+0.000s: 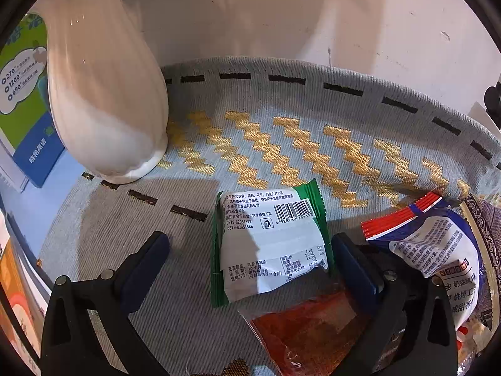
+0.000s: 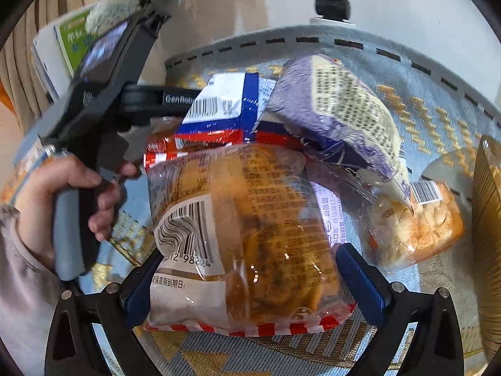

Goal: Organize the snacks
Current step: 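Grasp the green-label pastry with the left tool while the right tool grasps the bread bag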

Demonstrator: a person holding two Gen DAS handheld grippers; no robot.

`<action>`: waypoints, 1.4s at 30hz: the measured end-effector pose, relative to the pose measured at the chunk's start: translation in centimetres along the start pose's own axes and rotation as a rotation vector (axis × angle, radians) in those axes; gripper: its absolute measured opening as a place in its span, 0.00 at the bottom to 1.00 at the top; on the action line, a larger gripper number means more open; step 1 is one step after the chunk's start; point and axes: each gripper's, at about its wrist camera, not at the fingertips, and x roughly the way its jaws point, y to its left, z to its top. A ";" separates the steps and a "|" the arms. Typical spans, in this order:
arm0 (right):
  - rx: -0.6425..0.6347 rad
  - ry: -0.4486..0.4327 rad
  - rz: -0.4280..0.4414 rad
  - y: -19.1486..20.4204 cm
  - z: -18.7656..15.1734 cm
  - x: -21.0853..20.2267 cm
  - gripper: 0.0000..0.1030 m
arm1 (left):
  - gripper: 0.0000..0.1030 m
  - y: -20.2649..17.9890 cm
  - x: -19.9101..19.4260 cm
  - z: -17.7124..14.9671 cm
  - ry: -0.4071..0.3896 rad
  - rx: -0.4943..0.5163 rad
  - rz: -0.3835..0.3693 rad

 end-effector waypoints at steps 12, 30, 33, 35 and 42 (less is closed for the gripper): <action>0.058 -0.062 0.080 -1.0 0.3 -0.5 1.00 | 1.00 0.0 0.1 0.2 0.001 0.002 0.000; 0.040 -0.172 0.161 0.5 1.4 -2.4 0.75 | 0.45 1.3 -1.3 -0.2 -0.064 -0.029 -0.121; 0.052 -0.190 0.191 -0.5 0.3 -3.6 0.74 | 0.45 2.4 -2.0 -0.4 -0.099 -0.068 -0.130; 0.068 -0.199 0.220 -1.0 0.3 -3.9 0.73 | 0.45 3.2 -2.5 -0.7 -0.122 -0.098 -0.136; 0.107 -0.224 0.282 -2.5 -0.7 -4.7 0.73 | 0.45 4.5 -3.2 -1.3 -0.131 -0.120 -0.119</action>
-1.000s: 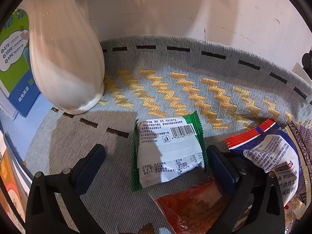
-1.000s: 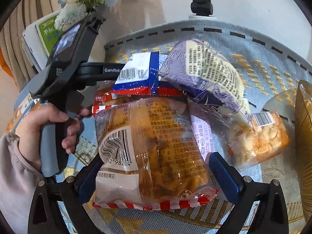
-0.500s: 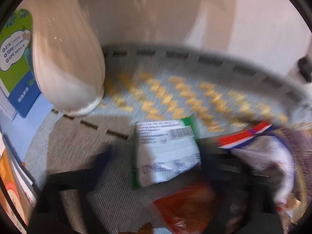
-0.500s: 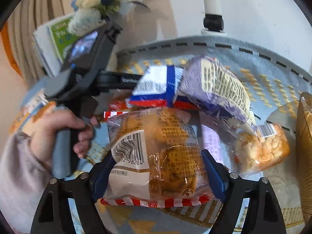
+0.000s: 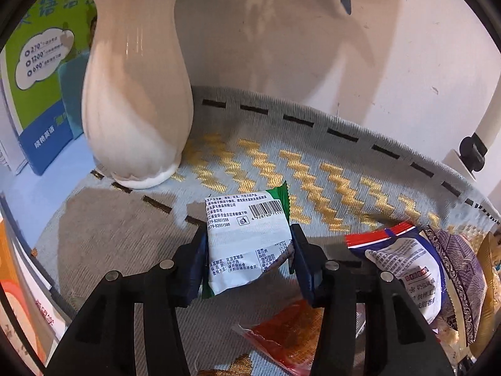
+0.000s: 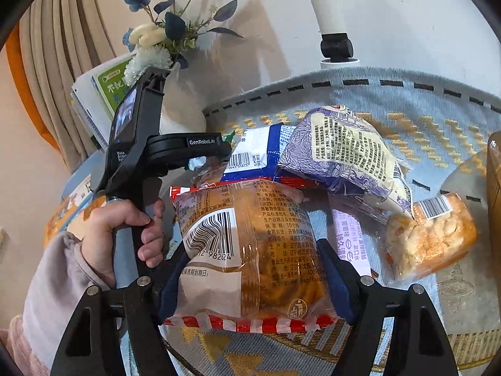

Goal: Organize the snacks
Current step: 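Grasp the green-label pastry with the left tool while the right tool grasps the bread bag, then carry both held snacks over the amber bowl and release them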

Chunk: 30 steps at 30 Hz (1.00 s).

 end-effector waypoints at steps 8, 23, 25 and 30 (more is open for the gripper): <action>-0.016 -0.053 0.076 0.1 -0.7 -1.5 0.73 | 0.46 -0.4 -1.2 -0.4 -0.052 0.027 0.044; -0.006 -0.158 0.139 0.7 -1.0 -3.9 0.73 | 0.46 -3.7 -3.7 -1.5 -0.112 0.051 0.084; 0.006 -0.177 0.150 0.5 -0.9 -4.5 0.73 | 0.46 -3.1 -4.7 -1.4 -0.140 0.010 0.065; 0.040 -0.247 0.158 -0.3 -0.3 -6.7 0.73 | 0.46 -2.2 -8.4 -2.2 -0.239 -0.054 0.066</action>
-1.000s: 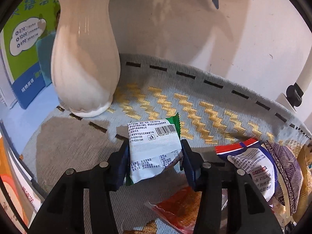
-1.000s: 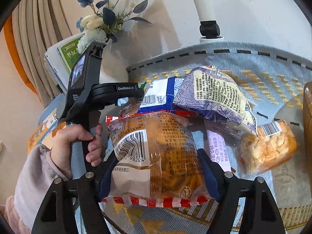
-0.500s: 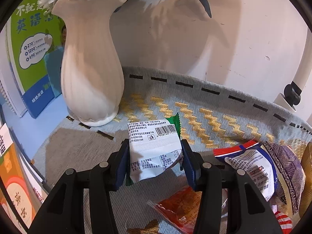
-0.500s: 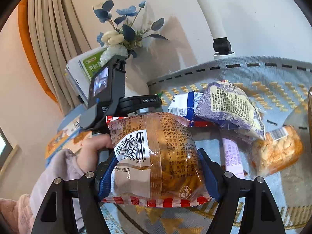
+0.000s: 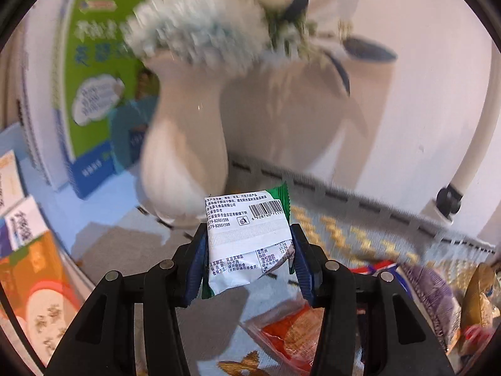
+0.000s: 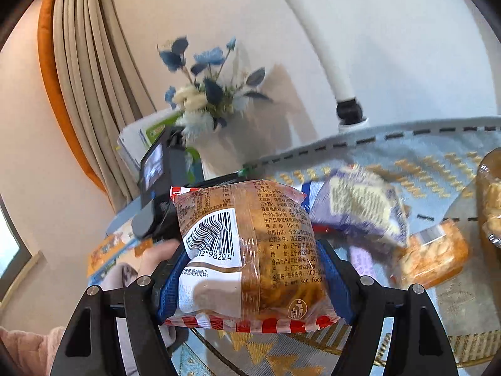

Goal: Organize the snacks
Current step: 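Carry both held snacks over the amber bowl and release them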

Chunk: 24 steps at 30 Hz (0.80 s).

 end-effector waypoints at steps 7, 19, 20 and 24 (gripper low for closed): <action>0.047 -0.112 -0.024 -1.4 2.3 -3.4 0.73 | 0.46 -2.5 -4.3 1.3 -0.062 0.016 -0.054; 0.153 -0.281 -0.162 -8.1 7.1 -12.9 0.73 | 0.46 -15.8 -10.3 0.9 0.010 0.223 -0.337; 0.141 -0.279 -0.190 -8.8 7.4 -13.7 0.73 | 0.46 -17.0 -10.6 0.8 0.024 0.252 -0.360; 0.113 -0.273 -0.323 -11.7 7.7 -16.5 0.73 | 0.46 -22.5 -12.0 -0.6 0.103 0.385 -0.474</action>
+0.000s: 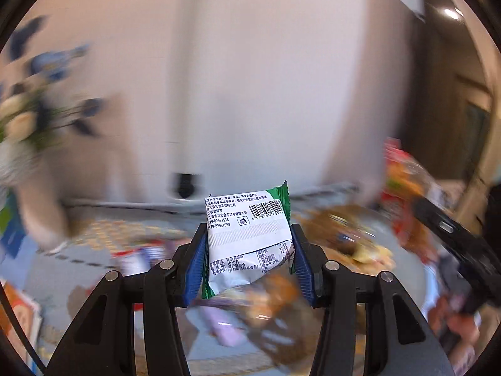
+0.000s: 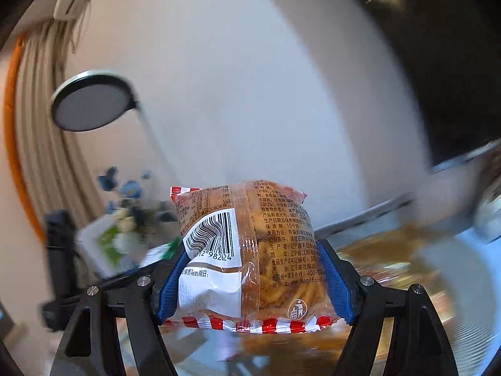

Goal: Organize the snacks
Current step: 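Carry both held snacks over the amber bowl and release them, then withdraw both open tools from the bowl toward the remaining snacks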

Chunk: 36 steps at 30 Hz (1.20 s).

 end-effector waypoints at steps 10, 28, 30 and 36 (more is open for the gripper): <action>0.051 -0.041 -0.121 -5.9 1.0 -3.3 0.73 | 0.46 -11.8 4.2 -2.6 0.171 0.285 -0.201; 0.174 0.066 -0.210 -9.0 0.1 -1.6 1.00 | 0.98 -12.3 8.6 -4.4 0.333 0.311 -0.119; 0.156 0.071 -0.213 -8.4 0.1 -1.2 1.00 | 0.98 -11.7 8.7 -4.2 0.337 0.285 -0.111; 0.102 0.055 -0.229 -6.5 -0.1 -1.1 1.00 | 0.98 -8.6 8.3 -3.8 0.311 0.187 -0.049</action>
